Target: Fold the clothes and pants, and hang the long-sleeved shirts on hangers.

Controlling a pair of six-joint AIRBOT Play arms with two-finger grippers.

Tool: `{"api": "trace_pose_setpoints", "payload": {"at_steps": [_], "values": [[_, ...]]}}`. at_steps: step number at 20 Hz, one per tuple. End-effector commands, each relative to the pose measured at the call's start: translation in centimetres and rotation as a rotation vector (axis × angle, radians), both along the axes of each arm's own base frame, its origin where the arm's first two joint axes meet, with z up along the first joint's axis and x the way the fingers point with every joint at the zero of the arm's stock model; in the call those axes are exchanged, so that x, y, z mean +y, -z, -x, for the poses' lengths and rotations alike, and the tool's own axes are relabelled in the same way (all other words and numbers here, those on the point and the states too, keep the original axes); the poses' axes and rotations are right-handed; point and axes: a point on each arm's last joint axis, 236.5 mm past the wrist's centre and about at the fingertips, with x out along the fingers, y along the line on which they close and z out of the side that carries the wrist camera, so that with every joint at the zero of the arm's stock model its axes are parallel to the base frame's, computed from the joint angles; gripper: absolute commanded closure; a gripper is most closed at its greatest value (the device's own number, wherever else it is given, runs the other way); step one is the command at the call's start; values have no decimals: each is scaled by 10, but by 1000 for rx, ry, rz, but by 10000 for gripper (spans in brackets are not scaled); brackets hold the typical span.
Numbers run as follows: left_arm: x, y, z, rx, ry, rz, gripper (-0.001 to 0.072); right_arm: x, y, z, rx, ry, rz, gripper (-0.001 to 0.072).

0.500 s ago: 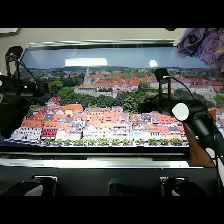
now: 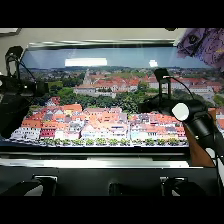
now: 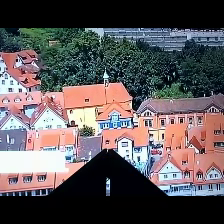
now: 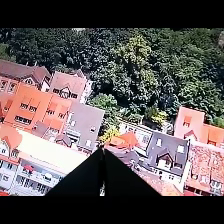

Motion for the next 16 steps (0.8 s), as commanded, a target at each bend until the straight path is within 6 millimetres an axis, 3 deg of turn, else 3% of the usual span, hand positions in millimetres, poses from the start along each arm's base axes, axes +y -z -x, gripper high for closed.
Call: {"api": "trace_pose_setpoints", "payload": {"at_steps": [1,7,13,14,15,16], "values": [[0,0,0,-1,0,0,686,0,-1,0,-2,-1,-1,681],[0,0,0,-3,0,0,686,1,-1,0,-2,-1,-1,681],[-1,-12,-18,-88,-10,11,679,1,-1,0,-2,0,-2,681],[0,-12,-18,-88,-12,10,503,1,-1,0,-3,0,-5,681],[2,-10,-16,-70,-49,31,-13,1,-1,0,-3,0,-5,681],[10,-9,-16,-59,-137,63,-13,1,-1,0,-3,0,-4,681]]}}
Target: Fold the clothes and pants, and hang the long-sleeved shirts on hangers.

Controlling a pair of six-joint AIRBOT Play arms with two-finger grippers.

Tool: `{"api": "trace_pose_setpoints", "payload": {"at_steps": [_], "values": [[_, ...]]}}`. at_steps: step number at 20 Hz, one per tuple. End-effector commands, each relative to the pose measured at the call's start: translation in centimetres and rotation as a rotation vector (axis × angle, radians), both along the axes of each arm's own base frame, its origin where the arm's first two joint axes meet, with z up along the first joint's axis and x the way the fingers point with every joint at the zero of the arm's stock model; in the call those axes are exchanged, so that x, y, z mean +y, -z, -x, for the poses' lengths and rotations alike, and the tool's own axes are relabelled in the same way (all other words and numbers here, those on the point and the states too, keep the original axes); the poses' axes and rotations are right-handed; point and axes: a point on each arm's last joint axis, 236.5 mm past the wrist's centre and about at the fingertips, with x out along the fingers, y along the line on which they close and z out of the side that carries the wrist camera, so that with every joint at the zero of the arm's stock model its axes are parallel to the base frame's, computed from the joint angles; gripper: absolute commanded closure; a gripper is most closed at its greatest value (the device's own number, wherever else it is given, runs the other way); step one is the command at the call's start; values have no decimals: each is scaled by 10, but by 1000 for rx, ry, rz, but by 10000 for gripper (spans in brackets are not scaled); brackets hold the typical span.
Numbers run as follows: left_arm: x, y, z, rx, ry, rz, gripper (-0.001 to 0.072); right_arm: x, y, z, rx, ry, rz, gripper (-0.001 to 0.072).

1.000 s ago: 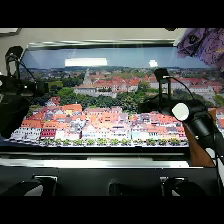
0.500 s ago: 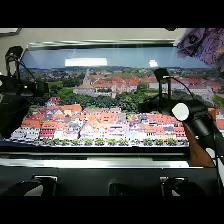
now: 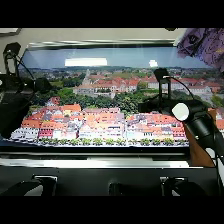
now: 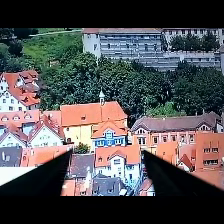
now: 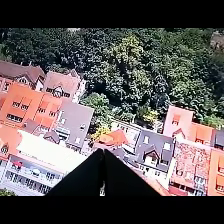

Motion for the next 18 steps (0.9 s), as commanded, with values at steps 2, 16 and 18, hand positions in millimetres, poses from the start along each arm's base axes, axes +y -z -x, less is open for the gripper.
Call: {"api": "trace_pose_setpoints", "payload": {"at_steps": [2,16,18], "values": [[56,3,-3,16,-279,22,-13,1,-1,0,-3,0,-4,681],[347,162,75,176,-946,86,-13,1,-1,0,-2,0,-7,681],[353,192,69,201,-951,94,-13,1,-1,0,-3,0,-7,681]]}}
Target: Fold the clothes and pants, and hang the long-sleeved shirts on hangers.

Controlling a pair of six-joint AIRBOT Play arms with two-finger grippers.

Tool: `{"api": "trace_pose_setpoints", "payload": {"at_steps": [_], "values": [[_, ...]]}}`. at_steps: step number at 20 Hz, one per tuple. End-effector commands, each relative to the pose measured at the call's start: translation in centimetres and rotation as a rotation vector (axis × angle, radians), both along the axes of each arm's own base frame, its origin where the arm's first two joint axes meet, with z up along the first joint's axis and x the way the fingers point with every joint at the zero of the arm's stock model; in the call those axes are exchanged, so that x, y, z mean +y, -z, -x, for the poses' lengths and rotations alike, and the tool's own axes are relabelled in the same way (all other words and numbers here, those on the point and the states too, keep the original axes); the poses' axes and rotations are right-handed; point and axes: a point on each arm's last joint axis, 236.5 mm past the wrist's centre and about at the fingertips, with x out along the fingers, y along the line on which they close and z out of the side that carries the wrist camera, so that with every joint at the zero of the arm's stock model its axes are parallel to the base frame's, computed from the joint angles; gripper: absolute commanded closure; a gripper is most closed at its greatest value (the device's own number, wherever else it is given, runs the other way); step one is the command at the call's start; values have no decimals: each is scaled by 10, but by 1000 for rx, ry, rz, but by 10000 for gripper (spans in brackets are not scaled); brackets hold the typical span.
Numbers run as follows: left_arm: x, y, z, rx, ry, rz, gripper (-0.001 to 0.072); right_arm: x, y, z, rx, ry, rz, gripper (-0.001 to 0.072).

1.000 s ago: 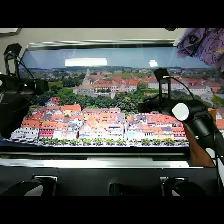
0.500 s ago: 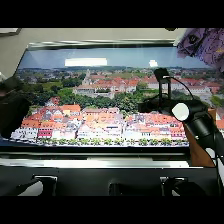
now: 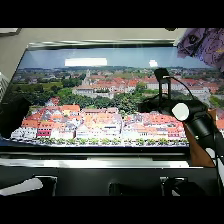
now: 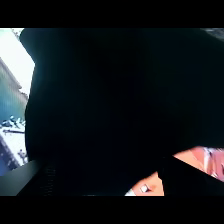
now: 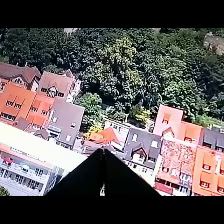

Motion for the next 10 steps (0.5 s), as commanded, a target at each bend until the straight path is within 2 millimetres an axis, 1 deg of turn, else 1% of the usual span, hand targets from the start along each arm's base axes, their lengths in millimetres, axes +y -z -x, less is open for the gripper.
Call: {"api": "trace_pose_setpoints", "payload": {"at_steps": [1,3,4,5,6,7,8,9,10], "values": [[17,53,-4,15,-35,30,-13,0,-1,0,-2,-1,0,681],[14,76,-2,49,-37,67,-13,0,-1,0,-2,-1,0,681],[10,81,-3,50,-43,92,103,0,-1,0,-3,-1,1,681],[5,81,-6,36,-54,121,477,0,-1,0,-3,-1,1,681],[-2,78,-11,13,-63,152,689,0,-1,0,-3,-1,1,681],[-10,74,-15,2,-61,174,689,0,-1,0,-3,0,1,681],[-23,68,-21,-1,-39,185,690,0,-1,0,-2,-1,1,681],[-39,59,-28,-3,-2,192,691,0,-1,0,-2,-1,1,680],[-63,48,-37,-5,52,198,691,0,-1,0,-2,-1,1,680]]}}
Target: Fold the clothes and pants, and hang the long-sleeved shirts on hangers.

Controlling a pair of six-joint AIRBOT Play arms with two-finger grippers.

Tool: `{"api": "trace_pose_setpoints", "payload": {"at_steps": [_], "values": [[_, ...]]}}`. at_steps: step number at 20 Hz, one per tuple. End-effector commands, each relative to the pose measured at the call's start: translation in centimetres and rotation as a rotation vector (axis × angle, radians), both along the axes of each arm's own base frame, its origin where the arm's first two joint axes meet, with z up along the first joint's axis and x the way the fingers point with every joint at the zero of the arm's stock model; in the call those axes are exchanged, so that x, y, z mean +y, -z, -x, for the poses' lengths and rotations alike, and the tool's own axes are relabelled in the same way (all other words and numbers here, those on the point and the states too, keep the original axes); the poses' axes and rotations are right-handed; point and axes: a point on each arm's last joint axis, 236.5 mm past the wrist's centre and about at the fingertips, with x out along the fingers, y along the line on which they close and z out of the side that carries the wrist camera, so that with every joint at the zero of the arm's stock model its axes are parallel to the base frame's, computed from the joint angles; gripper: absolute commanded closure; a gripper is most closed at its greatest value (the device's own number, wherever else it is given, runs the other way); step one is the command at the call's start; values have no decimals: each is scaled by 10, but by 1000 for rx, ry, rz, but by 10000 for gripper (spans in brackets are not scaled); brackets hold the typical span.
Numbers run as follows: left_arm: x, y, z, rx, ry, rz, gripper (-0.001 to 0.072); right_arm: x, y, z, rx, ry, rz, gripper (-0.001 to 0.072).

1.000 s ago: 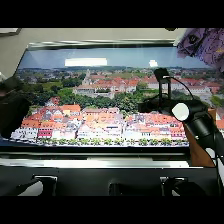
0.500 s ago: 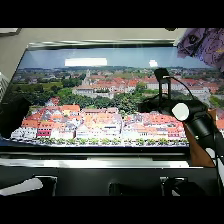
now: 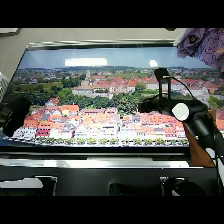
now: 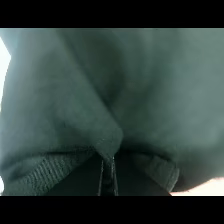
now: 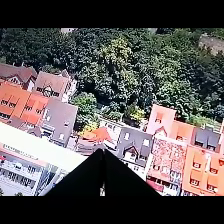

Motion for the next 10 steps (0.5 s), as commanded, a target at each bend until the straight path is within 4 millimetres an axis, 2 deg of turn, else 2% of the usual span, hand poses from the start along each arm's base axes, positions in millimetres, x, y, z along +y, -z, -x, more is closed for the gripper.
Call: {"api": "trace_pose_setpoints", "payload": {"at_steps": [1,3,5,7,9,10], "values": [[-67,-28,-26,-27,127,49,691,0,-1,0,0,0,-1,678],[-138,-66,-47,-77,292,38,691,0,-1,1,2,-1,-1,629],[-229,-106,-59,-165,472,68,690,-3,-5,1,-16,-2,10,629],[-325,-137,-56,-245,641,141,690,-8,-13,2,-43,-3,35,629],[-416,-150,-39,-280,761,238,690,-17,-24,4,-78,4,65,629],[-454,-151,-32,-293,804,270,690,-22,-29,6,-94,3,88,629]]}}
